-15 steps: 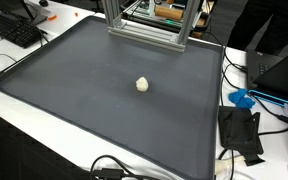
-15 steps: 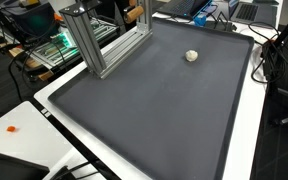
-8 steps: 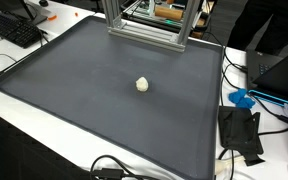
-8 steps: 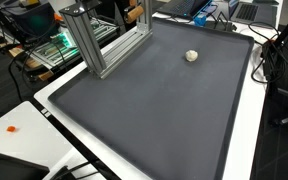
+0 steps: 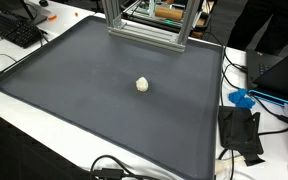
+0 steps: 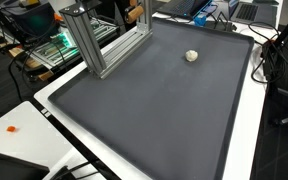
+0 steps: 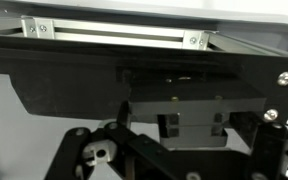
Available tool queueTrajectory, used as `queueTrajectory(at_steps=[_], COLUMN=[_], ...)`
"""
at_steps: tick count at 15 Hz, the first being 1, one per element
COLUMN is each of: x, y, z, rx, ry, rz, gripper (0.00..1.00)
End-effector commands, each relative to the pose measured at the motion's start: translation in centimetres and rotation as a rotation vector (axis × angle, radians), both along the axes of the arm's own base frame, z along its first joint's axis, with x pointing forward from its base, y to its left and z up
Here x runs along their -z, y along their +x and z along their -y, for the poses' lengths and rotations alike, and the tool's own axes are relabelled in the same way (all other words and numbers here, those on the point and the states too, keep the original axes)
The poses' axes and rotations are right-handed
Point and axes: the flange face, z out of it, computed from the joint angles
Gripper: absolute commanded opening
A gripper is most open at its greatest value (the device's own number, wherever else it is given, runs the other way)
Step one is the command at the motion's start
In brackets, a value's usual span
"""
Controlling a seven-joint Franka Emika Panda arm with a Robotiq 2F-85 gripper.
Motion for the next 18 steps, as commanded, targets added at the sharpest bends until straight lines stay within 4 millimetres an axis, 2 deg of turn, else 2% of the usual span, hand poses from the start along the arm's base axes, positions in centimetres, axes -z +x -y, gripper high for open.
queueTrajectory(at_steps=[1, 8, 18], x=[0.1, -0.9, 0.2], y=[-0.1, 0.2, 0.2], z=[-0.1, -0.3, -1.1], rx=[0.011, -0.003, -0.024], ry=[-0.004, -0.019, 0.006], rz=[-0.001, 0.008, -0.027], gripper=[1.00, 1.00, 1.00])
